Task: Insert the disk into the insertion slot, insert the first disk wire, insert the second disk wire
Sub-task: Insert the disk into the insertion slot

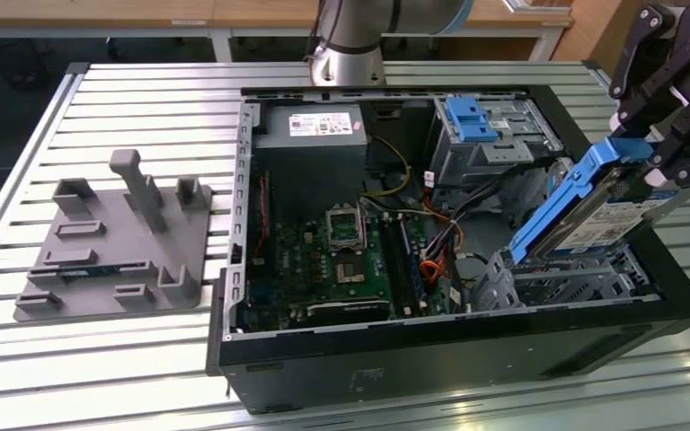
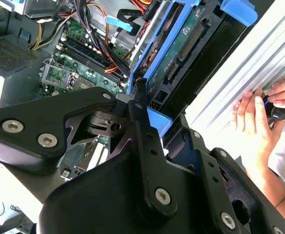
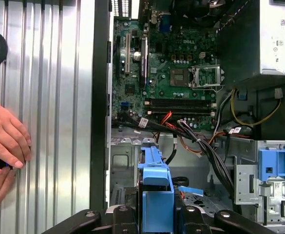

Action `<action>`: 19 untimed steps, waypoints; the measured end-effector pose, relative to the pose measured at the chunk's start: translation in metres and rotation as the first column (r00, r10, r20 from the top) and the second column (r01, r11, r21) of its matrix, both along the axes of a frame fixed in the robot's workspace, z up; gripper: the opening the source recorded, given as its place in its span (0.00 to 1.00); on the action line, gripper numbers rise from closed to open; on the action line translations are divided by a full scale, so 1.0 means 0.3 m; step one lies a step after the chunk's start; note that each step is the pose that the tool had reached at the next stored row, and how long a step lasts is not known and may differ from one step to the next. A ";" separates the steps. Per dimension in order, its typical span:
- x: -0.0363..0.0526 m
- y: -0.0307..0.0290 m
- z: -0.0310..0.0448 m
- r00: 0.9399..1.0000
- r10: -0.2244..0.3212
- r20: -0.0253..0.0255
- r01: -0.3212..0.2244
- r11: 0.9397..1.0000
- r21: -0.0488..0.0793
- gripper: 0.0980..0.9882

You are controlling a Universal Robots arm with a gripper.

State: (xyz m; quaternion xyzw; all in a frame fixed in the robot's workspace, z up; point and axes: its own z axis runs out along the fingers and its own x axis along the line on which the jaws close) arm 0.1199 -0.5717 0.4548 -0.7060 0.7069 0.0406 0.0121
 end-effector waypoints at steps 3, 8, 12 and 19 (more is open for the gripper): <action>0.000 0.000 -0.009 1.000 0.001 0.000 -0.001 1.000 0.000 0.30; -0.007 0.000 -0.022 1.000 0.001 0.000 -0.001 1.000 0.000 0.30; -0.007 0.000 -0.031 1.000 0.001 0.000 -0.001 1.000 0.000 0.30; -0.007 0.000 -0.051 1.000 0.001 0.000 -0.001 1.000 0.001 0.30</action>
